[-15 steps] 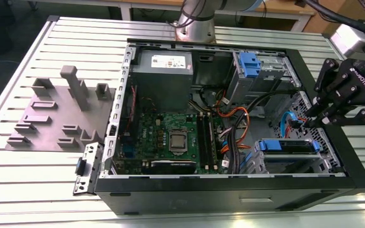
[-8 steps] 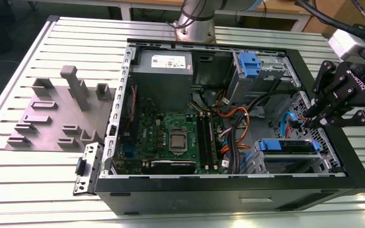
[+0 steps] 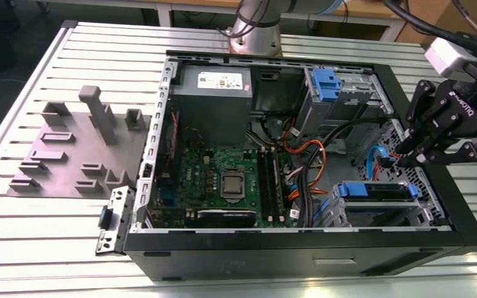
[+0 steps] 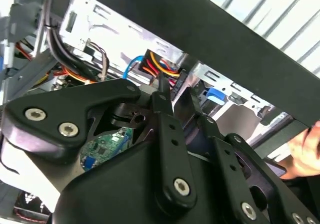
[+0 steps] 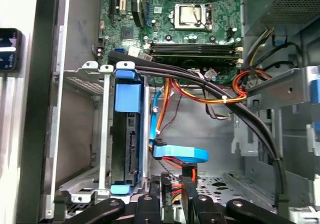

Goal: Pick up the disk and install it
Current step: 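Insert the first disk wire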

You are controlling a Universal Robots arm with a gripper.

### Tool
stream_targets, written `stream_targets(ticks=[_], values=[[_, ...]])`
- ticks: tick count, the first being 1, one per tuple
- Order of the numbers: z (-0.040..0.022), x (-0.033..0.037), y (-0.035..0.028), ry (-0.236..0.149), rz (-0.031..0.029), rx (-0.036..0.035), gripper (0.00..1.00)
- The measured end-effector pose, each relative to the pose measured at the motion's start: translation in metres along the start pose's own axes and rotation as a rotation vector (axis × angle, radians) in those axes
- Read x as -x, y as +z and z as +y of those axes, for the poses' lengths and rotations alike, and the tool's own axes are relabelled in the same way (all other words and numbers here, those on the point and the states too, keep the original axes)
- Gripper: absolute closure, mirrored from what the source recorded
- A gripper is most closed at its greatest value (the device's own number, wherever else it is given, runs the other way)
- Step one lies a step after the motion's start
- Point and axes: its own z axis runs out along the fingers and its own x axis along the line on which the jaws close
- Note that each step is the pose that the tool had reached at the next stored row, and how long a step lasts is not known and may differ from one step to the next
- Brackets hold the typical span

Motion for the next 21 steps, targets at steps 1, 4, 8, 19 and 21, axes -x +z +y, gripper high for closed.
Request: stream_targets(ticks=[1, 4, 8, 19, 21], values=[[-0.0002, 0.0004, 0.0004, 0.000, 0.0041, -0.0001, 0.69], [-0.0004, 0.0017, 0.0010, 0.001, 0.0060, -0.0001, 0.69], [-0.0006, 0.0019, 0.0009, 0.001, 0.0094, -0.0001, 0.83], [0.0147, 0.0017, 0.0002, 0.004, 0.0246, -0.0342, 0.84], [0.0174, 0.0015, 0.0006, 0.004, 0.0247, -0.0445, 0.84]])
